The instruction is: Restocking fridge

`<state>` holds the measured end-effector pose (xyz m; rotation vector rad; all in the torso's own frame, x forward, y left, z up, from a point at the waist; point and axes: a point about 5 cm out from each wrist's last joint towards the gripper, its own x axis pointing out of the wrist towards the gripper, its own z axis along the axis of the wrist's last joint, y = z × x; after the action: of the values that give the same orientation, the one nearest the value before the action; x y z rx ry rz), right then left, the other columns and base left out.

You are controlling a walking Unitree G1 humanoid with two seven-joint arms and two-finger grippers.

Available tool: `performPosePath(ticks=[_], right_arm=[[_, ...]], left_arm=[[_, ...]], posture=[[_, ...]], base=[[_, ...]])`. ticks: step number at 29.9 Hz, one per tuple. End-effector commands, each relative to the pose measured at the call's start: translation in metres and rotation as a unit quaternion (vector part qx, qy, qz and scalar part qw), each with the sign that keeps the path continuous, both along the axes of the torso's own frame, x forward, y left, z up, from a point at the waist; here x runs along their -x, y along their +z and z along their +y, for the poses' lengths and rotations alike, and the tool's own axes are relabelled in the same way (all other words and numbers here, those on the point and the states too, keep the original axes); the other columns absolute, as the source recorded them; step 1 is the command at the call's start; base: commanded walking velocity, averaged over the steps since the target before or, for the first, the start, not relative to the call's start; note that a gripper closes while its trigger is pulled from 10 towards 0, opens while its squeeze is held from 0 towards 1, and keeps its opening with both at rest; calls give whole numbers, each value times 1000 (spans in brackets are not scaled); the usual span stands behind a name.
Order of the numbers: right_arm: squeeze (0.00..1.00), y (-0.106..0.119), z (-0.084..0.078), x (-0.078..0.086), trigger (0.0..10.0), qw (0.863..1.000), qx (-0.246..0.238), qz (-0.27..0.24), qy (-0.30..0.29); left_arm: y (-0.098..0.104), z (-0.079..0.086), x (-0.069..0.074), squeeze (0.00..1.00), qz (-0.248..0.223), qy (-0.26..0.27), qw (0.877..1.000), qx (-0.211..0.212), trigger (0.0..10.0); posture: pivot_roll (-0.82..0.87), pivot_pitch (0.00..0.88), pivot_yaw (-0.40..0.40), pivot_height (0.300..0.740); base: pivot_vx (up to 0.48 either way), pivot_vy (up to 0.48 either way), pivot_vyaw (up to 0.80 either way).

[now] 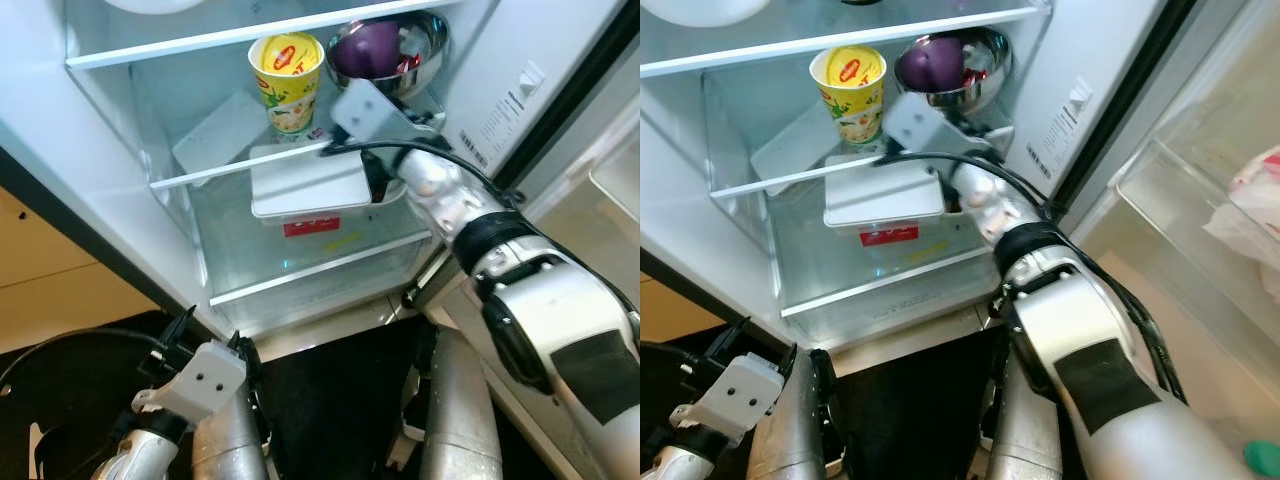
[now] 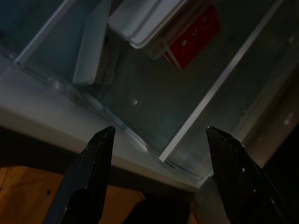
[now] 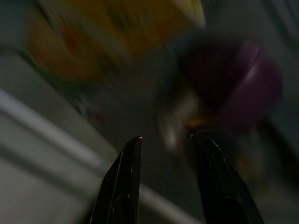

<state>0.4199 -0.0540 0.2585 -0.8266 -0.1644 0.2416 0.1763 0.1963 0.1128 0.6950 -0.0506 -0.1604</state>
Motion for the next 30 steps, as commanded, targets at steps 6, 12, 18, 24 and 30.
performPosePath(ticks=[6,12,18,24,30], right_arm=[[0,2,10,2,10000,1000,-4,-1,21],[0,-33,-35,0,10000,999,-3,29,-21],[0,-61,-73,7,10000,999,-12,25,-42],[0,-72,-92,31,10000,981,-192,5,-4],[0,-120,-107,60,10000,976,-192,104,7]], left_arm=[[-11,-3,-3,0,20,3,1000,0,10000],[-23,-17,-24,0,22,-15,1000,12,10000],[-44,-19,-29,0,45,-22,999,6,10000],[-64,-10,-32,0,70,-10,997,-11,10000],[-81,-4,-34,0,89,4,996,-24,10000]], posture=[[254,262,-81,421],[154,203,-79,421],[82,181,-67,421],[29,161,-63,421],[2,124,-67,421]], base=[[0,0,0],[0,0,0],[0,0,0],[0,0,0],[0,0,0]])
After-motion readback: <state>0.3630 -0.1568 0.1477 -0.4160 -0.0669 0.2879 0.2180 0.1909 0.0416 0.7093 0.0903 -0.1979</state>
